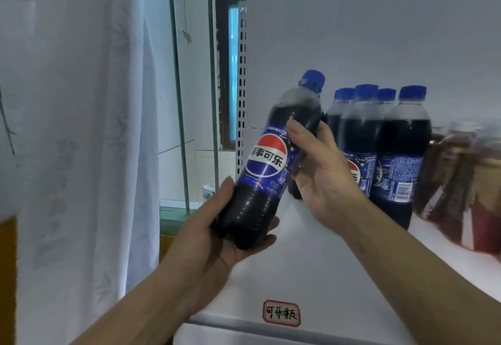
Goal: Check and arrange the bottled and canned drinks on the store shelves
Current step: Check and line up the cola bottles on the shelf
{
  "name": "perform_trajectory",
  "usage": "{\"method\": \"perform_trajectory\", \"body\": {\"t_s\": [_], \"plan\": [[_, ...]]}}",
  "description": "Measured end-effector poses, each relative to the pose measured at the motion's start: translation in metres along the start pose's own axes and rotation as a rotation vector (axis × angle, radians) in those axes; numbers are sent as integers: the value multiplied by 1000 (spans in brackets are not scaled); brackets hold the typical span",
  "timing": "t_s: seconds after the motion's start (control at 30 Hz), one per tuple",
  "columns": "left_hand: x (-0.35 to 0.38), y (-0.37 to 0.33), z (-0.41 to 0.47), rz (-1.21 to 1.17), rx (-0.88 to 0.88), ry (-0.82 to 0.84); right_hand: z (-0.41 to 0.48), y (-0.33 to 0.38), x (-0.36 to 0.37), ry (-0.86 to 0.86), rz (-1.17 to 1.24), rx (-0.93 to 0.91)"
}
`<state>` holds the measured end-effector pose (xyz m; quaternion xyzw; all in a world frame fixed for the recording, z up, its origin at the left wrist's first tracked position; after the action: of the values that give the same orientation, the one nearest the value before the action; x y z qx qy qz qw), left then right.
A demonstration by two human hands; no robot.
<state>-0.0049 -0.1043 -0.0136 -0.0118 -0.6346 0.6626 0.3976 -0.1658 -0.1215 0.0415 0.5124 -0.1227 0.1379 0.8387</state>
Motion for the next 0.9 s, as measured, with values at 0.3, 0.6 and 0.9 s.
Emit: {"method": "perform_trajectory", "body": {"t_s": [0.3,0.6,0.9], "plan": [[-2,7,4,297,-5,33,0,3,0,-92,-50,-54],[1,4,3,186,1,36,-3,4,0,-65,-24,-101],[0,4,-1,157,-43,37,-2,0,0,19,-67,-40]]}}
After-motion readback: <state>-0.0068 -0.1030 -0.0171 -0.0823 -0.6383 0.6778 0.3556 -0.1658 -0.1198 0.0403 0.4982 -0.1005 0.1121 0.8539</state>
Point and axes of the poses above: each hand's wrist, its own z-axis towards the middle knuckle, its own x-axis out of the palm, y = z × x, the point moved 2 cm from there along z, towards the middle knuckle, and after that the axes turned 8 degrees about y, right-handed, at the moved point
